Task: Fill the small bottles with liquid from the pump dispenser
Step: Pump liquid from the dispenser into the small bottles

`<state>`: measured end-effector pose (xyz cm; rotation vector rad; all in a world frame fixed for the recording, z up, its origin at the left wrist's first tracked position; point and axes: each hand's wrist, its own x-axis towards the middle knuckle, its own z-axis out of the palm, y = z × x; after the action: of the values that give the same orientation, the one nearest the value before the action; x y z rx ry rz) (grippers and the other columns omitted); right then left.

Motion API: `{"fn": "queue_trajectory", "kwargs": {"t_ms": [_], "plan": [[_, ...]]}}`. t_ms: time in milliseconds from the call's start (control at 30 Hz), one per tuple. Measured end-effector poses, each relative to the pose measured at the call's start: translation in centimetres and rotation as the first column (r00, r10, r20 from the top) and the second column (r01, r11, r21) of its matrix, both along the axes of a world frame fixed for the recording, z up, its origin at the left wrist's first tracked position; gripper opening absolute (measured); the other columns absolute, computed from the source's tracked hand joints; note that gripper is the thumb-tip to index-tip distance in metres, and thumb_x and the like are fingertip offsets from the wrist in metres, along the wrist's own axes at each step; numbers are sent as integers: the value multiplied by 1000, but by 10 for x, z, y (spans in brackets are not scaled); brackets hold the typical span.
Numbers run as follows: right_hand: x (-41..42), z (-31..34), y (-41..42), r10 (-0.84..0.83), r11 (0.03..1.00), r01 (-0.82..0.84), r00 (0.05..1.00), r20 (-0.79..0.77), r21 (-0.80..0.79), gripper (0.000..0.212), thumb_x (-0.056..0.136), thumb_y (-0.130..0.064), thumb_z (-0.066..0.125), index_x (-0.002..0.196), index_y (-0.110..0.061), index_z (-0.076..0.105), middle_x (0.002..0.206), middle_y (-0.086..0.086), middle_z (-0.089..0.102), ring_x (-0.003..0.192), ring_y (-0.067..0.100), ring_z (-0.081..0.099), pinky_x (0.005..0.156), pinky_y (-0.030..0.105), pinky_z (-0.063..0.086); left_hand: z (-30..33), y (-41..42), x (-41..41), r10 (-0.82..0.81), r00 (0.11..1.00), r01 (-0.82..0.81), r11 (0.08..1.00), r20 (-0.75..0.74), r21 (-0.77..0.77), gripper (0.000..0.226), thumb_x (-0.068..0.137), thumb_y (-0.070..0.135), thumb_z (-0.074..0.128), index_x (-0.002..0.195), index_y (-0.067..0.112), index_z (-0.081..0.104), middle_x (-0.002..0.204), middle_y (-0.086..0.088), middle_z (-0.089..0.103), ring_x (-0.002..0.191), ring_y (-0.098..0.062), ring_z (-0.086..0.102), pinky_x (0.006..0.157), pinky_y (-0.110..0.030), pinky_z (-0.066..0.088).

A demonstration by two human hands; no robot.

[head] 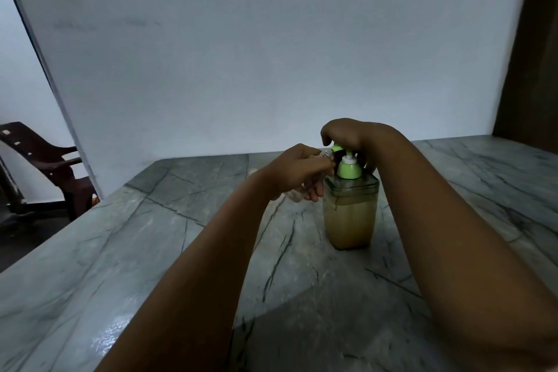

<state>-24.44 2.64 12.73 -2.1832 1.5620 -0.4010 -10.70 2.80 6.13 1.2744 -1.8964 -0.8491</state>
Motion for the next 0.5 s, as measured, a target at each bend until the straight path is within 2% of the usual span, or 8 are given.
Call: {"fn": "queue_trajectory", "kwargs": {"t_ms": [100,167,267,333,433,500], "plan": [[-2,-4,-1,6,1000,-5,1000,-16,8,25,91,-4,35,68,0,45,66,17,45,52,23,37,55,27,37,0,0,-1,6,1000,-6,1000,-11,1,24,91,13,51,99,-7,62,65,-21,63,53,-27,60,54,-27,49],[1,-5,-1,4,1000,-4,1000,-25,-14,31,91,-4,35,60,-5,39,61,13,39,51,22,32,52,25,33,-1,0,-2,-2,1000,2,1000,-28,-12,20,90,15,53,88,-1,64,65,-22,62,54,-28,60,56,-29,49],[2,-8,-1,-1,1000,1,1000,-21,-12,33,91,-2,34,60,-10,31,61,8,31,51,19,25,51,23,25,-2,0,-4,-18,999,17,1000,-41,-25,18,80,22,55,75,7,64,64,-24,62,52,-28,60,55,-29,50],[0,-7,-1,13,1000,-13,1000,0,-11,32,93,-2,33,64,-11,26,63,6,26,53,16,21,51,23,22,-1,0,-4,-15,999,15,1000,-32,-22,26,79,23,54,83,0,65,66,-25,62,52,-27,60,54,-28,50],[-6,-2,1,-14,1000,12,994,110,19,24,99,-17,32,78,-7,40,72,8,36,58,21,35,57,27,34,-2,-1,-1,-20,1000,20,1000,-20,-24,33,84,19,53,98,-10,62,67,-25,61,51,-25,60,52,-26,49],[-6,-1,2,-18,999,15,994,112,29,18,99,-18,32,89,-6,41,74,8,38,58,22,37,58,28,35,-2,0,1,-25,1000,25,999,-11,-23,33,87,18,52,100,-10,61,66,-23,62,51,-24,60,52,-25,49]]}}
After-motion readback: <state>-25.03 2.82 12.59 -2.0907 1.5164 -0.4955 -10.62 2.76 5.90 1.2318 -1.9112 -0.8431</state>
